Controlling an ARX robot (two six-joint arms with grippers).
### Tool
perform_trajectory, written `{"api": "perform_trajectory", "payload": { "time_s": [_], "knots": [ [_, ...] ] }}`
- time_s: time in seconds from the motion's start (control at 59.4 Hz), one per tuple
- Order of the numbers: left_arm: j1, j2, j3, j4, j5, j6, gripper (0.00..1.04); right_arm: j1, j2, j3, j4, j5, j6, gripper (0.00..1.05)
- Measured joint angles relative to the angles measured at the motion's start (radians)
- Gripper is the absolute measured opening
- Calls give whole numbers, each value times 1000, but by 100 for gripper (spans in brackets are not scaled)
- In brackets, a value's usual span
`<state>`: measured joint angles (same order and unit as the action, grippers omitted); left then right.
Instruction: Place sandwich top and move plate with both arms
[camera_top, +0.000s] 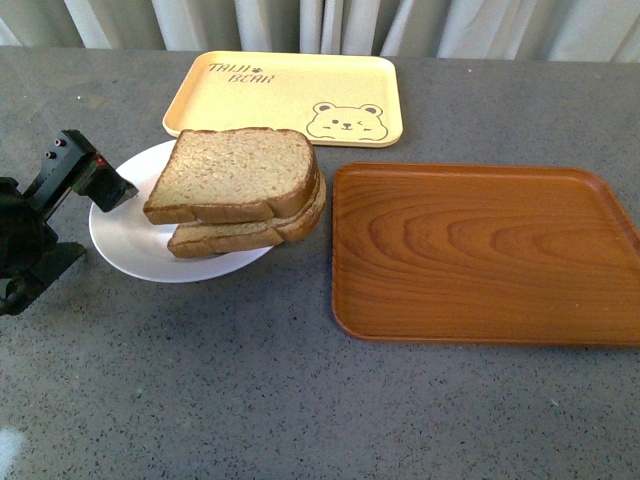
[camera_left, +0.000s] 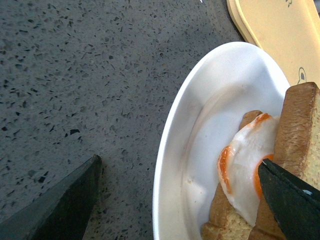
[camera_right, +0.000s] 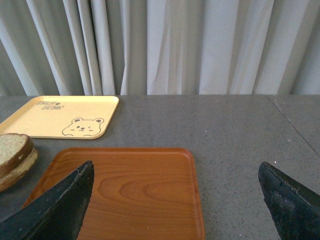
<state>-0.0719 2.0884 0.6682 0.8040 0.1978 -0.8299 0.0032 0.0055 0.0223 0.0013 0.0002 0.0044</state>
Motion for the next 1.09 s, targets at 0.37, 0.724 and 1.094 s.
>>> {"api": "perform_trajectory", "payload": {
  "time_s": [0.37,0.724,1.094],
  "knots": [
    [-35,40,72,-30,1,-44,96,0,0,0,0,0,0,96],
    [-46,77,92,-39,2,-80,46,0,0,0,0,0,0,96],
    [-45,87,73,9,77,-149,2,0,0,0,0,0,0,96]
  ]
}}
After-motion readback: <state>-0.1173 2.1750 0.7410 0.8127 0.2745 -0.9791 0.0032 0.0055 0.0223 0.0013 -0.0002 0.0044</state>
